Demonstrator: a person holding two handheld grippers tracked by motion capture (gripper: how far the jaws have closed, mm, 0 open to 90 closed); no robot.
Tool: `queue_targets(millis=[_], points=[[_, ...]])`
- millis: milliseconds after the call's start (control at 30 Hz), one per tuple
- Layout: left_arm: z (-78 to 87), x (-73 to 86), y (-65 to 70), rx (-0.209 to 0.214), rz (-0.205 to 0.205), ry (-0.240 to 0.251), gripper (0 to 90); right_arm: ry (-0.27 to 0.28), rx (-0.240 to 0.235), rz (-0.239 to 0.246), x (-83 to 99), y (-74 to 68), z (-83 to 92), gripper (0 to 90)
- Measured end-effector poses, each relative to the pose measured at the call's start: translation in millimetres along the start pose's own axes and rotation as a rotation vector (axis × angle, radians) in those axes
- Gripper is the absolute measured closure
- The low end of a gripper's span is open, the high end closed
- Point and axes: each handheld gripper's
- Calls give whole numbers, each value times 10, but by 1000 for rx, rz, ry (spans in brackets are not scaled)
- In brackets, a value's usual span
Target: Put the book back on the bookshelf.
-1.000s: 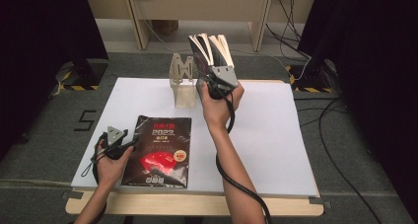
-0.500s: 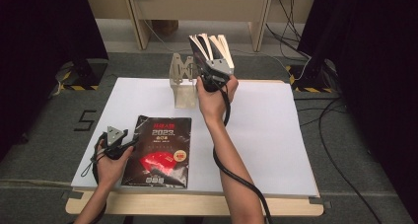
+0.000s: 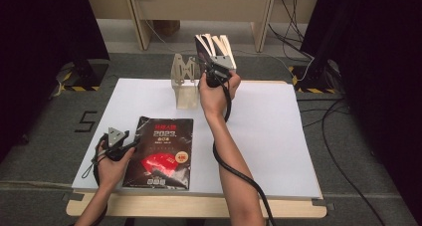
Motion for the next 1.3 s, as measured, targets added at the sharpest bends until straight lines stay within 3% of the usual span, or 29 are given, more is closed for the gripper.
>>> queue_targets(millis=[100,300,667,1300], points=[[-1,-1,1,0,-2,-3,486,6,10,1,6,7,0,762],[0,0,5,-1,-4,-2,486,13,-17,44,17,-9,3,742],[-1,-1,8,-2,-5,-2,486,18,-44,61,72,24,68,648],[-2,-2,7,-2,-9,-4,486,-42,-109,65,204,35,269,544]])
Point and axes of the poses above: each handheld gripper's, and its own axes: z roughly backward along the jaws, x roughly out of its underside, y roughly to its right, and after that the axes turned 8 degrees about y, right-handed
